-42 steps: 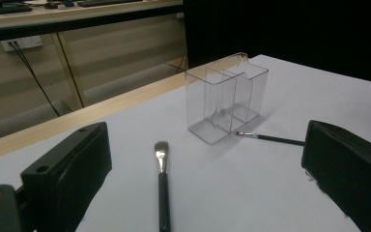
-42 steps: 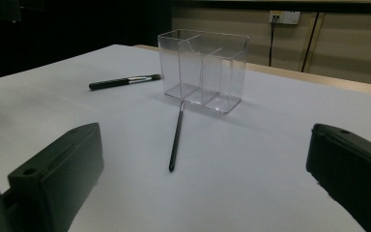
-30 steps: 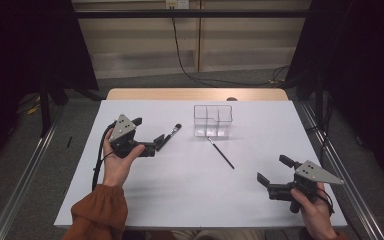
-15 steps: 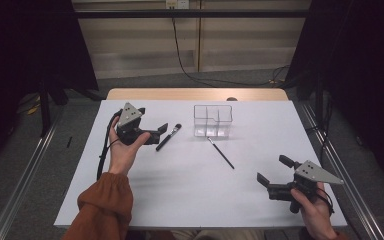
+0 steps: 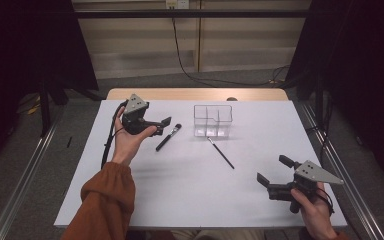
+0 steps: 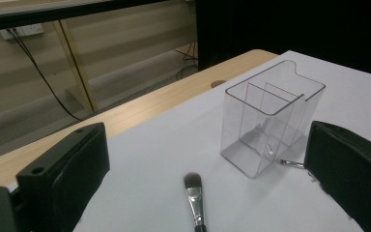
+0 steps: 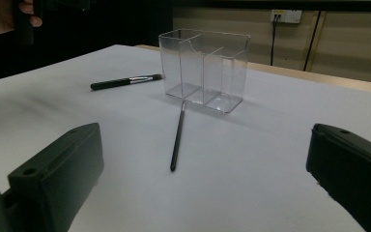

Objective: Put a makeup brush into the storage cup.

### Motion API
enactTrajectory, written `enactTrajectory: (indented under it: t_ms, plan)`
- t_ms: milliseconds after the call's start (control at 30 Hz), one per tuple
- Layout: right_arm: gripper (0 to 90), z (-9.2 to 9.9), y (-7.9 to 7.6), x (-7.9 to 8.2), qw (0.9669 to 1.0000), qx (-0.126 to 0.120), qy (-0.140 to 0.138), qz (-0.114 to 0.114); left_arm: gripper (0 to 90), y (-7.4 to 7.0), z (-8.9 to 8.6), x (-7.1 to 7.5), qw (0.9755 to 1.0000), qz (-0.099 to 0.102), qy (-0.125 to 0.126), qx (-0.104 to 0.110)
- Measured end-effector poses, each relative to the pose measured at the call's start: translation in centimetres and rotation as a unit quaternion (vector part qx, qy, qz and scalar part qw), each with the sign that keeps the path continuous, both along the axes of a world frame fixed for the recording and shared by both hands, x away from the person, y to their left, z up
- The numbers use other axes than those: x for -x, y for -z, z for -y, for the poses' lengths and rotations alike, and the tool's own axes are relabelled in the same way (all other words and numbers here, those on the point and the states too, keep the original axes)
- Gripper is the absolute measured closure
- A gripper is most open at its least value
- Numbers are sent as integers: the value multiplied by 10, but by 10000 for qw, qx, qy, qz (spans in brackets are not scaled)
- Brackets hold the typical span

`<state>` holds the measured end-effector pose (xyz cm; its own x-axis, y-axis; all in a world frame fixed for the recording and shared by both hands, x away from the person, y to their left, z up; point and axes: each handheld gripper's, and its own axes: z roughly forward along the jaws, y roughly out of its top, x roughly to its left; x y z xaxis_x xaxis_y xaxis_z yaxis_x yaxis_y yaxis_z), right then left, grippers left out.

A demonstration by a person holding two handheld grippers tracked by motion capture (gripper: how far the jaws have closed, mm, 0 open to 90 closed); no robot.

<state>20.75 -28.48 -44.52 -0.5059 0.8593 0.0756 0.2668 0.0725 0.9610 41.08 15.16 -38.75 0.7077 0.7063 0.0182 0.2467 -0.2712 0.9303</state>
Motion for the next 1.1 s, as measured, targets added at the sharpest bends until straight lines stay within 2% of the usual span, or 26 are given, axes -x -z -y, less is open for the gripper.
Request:
enactTrajectory:
  t_ms: [133, 333, 467, 533, 633, 700, 733, 833, 867, 900, 933, 967, 1067, 1100]
  plan:
    - [0, 0, 0, 0, 10000, 1, 0, 1, 23, -4, 3, -7, 10000, 5, 8, -21]
    - [0, 0, 0, 0, 10000, -4, 3, 1, 51, 0, 8, -17, 9996, -230, -80, -113]
    - [0, 1, 0, 0, 10000, 5, -17, 2, 68, 8, 10, -19, 9976, -442, -29, -528]
    - [0, 1, 0, 0, 10000, -11, -10, -4, 73, 10, 10, -20, 9964, -558, -26, -637]
    - [0, 0, 0, 0, 10000, -5, -13, -2, 86, 10, 10, -22, 9949, -732, -56, -689]
    - [0, 0, 0, 0, 10000, 19, -23, -8, 102, 10, 9, -22, 9924, -883, -26, -858]
    - [0, 0, 0, 0, 10000, 32, -32, -9, 104, 11, 9, -21, 9917, -993, -24, -813]
    - [0, 0, 0, 0, 10000, 20, -35, -28, 107, 10, 8, -22, 9867, -1129, 6, -1172]
    - [0, 0, 0, 0, 10000, 24, -40, -28, 109, 10, 8, -23, 9859, -1162, 7, -1207]
    - [0, 0, 0, 0, 10000, 26, -40, -29, 110, 11, 8, -23, 9841, -1191, 9, -1318]
    - [0, 0, 0, 0, 10000, 25, -39, -31, 125, 10, 7, -24, 9811, -1231, 66, -1490]
    - [0, 0, 0, 0, 10000, 25, -40, -31, 164, 11, 8, -25, 9792, -1308, 68, -1548]
    - [0, 0, 0, 0, 10000, 28, -46, -30, 115, 13, 8, -28, 9733, -1650, 160, -1589]
    - [0, 0, 0, 0, 10000, 33, -46, -30, 114, 13, 9, -28, 9727, -1666, 140, -1607]
